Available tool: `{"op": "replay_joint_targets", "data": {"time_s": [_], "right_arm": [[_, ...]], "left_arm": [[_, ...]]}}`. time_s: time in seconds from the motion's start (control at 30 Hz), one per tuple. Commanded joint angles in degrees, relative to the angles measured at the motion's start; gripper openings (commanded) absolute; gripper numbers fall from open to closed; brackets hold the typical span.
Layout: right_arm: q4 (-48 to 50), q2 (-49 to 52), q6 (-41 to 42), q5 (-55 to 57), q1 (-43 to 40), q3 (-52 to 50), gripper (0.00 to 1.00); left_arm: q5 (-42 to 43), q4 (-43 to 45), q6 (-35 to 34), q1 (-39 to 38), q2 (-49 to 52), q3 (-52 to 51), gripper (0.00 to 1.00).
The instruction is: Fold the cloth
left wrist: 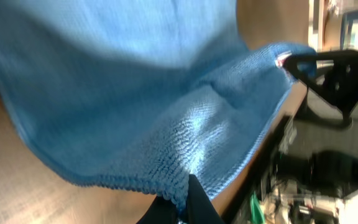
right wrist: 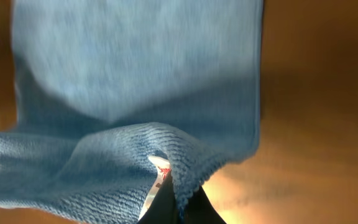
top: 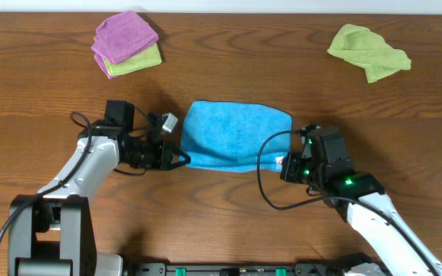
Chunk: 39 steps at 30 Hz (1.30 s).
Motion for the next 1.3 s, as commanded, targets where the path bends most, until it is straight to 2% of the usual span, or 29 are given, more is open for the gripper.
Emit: {"op": "replay_joint_targets", "data": {"time_s": [0.0,0.13,0.27,0.53,1.0,1.27], "right_arm": [[3.10,-0.42,1.97,6.47,0.35,-0.04,0.02],[9.64,1.95,2.91,8.72,0.31,-0.02,0.02],[14.75,6.43,3.39,8.68,0.31,0.20,0.02],[21.05,15.50,3.43,10.23,0.20,2.75,0.02],[24.46,24.17,1.11,12.76,-1.64,10.08,0.01],[25.03,26.97,-0.68,14.95,-1.68,10.36,0.02]], "left_arm": [[-0.22,4.98,-10.36,0.35,-0.66,0.24,0.06],[-3.04,14.69,-18.67,0.33,-0.63,0.24,0.06],[-5.77,21.11,-22.80,0.33,-0.59,0.24,0.06],[-12.09,29.62,-27.02,0.28,0.74,0.24,0.06],[-12.28,45.86,-32.09,0.28,10.32,0.28,0.05],[-12.41,51.28,-33.97,0.26,14.49,0.63,0.06]]}}
